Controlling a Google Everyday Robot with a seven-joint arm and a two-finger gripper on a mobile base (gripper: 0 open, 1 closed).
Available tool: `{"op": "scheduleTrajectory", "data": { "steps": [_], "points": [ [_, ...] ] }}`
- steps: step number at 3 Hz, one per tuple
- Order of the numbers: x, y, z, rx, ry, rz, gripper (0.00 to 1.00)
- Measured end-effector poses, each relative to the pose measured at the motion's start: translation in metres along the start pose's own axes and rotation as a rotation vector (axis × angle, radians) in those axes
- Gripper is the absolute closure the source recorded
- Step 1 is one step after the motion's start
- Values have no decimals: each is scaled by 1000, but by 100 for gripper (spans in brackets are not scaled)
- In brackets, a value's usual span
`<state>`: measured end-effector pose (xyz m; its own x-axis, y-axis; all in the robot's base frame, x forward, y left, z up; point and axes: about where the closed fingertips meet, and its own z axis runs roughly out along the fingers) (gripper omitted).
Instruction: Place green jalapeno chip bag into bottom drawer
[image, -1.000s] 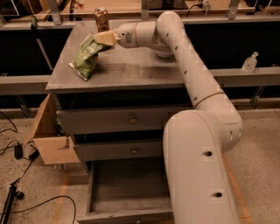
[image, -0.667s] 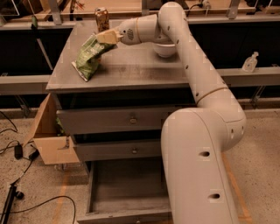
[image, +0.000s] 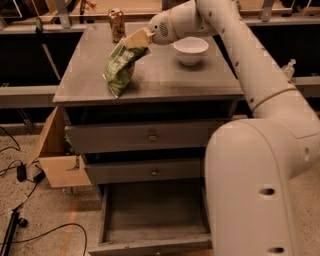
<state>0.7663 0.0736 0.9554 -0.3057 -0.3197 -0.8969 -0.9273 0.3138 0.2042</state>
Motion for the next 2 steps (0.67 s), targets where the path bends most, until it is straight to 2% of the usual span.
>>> {"op": "scheduleTrajectory", "data": {
  "steps": [1, 2],
  "points": [
    [8, 29, -35, 9, 0, 110, 100],
    [-3, 74, -80, 13, -95, 195, 100]
  ]
}}
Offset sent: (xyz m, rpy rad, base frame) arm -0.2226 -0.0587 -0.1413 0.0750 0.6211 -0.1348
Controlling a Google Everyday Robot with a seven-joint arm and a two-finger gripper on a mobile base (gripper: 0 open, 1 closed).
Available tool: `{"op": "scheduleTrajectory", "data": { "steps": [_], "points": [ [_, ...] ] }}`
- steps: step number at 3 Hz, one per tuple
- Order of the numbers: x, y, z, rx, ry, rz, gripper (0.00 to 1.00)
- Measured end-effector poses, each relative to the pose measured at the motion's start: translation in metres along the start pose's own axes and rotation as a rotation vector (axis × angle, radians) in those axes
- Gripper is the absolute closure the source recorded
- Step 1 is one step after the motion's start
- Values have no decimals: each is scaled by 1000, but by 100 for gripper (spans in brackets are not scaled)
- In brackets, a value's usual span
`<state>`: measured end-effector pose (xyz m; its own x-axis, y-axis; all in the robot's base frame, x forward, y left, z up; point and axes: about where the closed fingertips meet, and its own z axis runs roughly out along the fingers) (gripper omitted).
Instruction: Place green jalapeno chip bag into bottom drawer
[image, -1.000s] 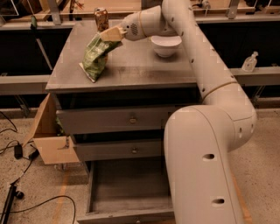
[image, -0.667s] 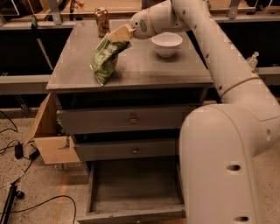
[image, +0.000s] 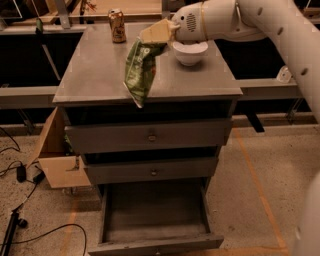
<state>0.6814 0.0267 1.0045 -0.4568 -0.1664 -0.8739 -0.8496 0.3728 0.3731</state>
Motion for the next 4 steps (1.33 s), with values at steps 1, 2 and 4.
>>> {"op": "scheduleTrajectory", "data": {
  "steps": [1, 2, 4],
  "points": [
    [19, 45, -34, -11, -53, 91, 100],
    [78, 57, -50, 6, -41, 218, 100],
    [212, 54, -2, -24, 146, 373, 100]
  ]
}}
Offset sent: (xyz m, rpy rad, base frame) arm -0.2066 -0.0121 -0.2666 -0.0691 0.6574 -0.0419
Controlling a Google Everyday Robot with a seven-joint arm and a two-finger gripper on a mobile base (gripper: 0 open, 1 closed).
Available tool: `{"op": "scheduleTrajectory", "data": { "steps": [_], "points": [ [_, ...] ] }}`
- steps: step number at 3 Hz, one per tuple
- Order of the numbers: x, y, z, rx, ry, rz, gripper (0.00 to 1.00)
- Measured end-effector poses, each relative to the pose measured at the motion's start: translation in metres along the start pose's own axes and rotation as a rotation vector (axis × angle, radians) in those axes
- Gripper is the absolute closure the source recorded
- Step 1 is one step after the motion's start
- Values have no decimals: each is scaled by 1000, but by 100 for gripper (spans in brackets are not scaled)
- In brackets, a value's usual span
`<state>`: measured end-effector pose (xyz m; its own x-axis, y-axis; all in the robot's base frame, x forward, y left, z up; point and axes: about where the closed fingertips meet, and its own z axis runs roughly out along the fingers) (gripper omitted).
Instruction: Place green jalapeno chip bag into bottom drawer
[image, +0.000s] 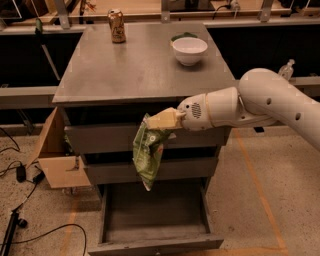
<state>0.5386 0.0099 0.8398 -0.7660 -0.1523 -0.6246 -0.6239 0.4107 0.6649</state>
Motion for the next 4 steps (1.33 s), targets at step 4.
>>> {"op": "scheduleTrajectory", "data": {
  "steps": [4],
  "points": [
    [143, -125, 82, -57, -80, 321, 100]
  ]
}}
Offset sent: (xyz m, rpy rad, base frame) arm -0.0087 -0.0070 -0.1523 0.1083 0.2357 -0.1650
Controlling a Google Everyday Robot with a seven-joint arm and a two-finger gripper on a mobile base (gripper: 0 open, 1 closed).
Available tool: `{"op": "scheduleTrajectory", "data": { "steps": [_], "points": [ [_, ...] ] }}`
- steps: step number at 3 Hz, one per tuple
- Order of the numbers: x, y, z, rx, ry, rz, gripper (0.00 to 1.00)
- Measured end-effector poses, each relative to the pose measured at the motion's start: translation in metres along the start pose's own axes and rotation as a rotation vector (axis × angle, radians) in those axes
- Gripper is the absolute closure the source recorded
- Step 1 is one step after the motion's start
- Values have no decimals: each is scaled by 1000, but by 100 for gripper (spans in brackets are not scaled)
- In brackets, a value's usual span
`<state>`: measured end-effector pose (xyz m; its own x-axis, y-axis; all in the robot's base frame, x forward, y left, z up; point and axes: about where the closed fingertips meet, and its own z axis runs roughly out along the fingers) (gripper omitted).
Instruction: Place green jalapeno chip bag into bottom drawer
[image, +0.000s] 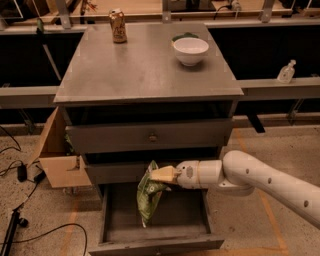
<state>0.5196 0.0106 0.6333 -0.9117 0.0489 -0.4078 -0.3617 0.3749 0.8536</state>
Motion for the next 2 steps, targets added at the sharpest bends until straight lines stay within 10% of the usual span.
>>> {"op": "scheduleTrajectory", "data": {
  "steps": [2],
  "points": [
    [49, -119, 50, -2, 39, 123, 100]
  ]
}}
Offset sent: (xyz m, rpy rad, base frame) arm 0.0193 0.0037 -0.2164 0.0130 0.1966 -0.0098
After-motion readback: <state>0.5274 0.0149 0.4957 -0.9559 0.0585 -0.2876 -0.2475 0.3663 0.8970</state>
